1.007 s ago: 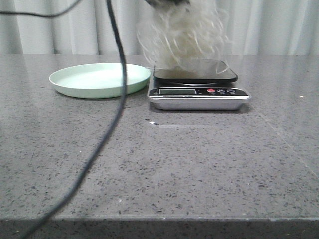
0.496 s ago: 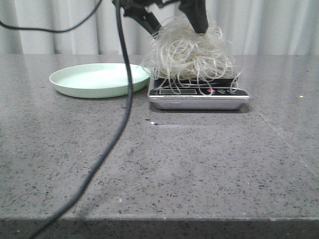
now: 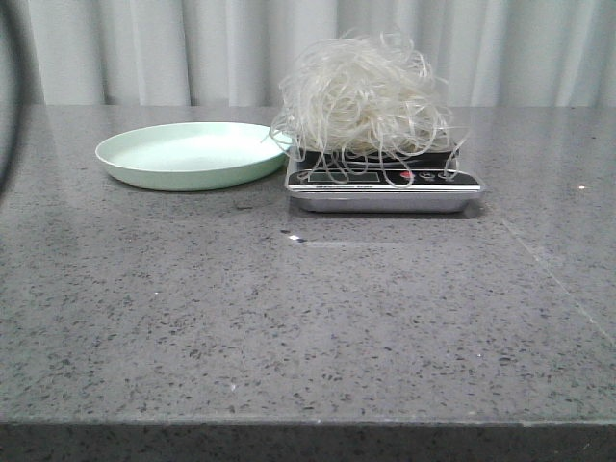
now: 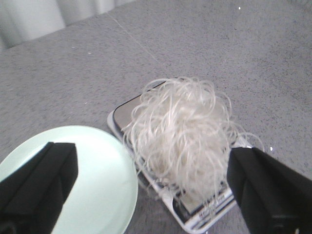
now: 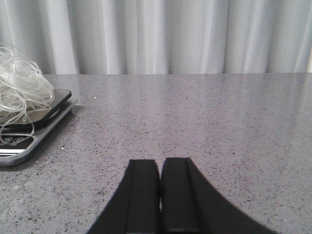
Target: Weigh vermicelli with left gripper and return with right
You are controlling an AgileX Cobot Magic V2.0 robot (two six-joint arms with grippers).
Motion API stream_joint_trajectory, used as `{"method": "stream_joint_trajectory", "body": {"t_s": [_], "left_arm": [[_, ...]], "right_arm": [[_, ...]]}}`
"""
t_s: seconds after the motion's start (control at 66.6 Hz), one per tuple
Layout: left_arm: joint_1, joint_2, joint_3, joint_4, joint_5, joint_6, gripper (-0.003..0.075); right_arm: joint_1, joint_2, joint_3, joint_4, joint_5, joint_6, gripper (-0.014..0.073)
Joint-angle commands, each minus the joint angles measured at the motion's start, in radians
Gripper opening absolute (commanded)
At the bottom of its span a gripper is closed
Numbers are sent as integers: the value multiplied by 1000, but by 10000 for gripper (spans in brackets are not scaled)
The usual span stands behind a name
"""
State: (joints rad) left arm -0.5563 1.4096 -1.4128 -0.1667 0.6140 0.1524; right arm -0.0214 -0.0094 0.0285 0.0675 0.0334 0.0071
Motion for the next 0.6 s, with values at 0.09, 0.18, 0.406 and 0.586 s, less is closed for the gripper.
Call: {"method": "stream_joint_trajectory", "body": {"t_s": [0.09,0.18,0.406,0.586], "left_arm": [[3,-311,261,-8,-200,3,670],[3,-448,390,-7,-248,5,670],[3,-761,677,20,-314,7,670],[3,-970,854,20,-305,7,572]], "right_arm": [[-5,-17,-8,-7,-88,-7,165],[-5,-17,-8,-7,-88,-7,165],[-5,-17,-8,-7,-88,-7,165],[-5,-17,-8,-7,-88,-7,165]]}}
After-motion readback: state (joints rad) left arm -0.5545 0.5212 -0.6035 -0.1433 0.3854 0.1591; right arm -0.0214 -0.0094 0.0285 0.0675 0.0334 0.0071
